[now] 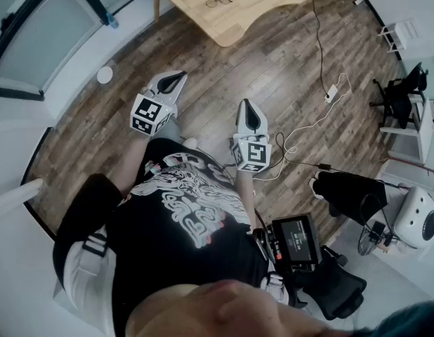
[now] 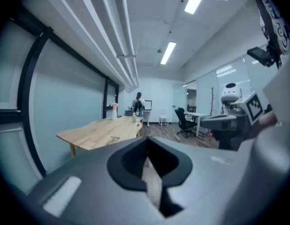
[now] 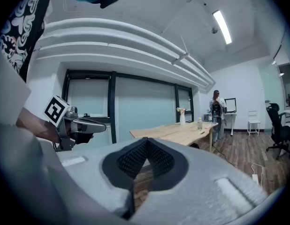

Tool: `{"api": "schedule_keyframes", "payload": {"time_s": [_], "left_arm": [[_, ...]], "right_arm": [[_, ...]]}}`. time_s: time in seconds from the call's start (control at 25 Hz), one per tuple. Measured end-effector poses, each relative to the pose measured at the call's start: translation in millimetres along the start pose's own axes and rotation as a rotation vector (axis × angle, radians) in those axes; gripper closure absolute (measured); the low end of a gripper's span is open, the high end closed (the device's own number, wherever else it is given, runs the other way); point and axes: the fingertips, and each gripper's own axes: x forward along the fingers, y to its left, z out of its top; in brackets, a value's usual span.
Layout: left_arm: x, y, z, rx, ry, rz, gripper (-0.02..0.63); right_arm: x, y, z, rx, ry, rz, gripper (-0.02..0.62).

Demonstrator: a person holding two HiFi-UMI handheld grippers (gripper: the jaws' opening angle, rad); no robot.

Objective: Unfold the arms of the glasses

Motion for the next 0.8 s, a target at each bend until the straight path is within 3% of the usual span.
{"api": "schedule_keyframes", "payload": {"time_s": [0.28,0.8], "left_arm": [[-3.5,4.8,6.7,-0.042,-0.024,0.007,0.617],[-8.1,0.3,6.8,-0.032,-0.022,0.019,0.617]], "right_arm": [[1.0,0.0,5.4,-0.016,-0.002,0.004,0.597],[-1.4,8.6,9.5,-0.013,-0.011,0.041,0.597]]}}
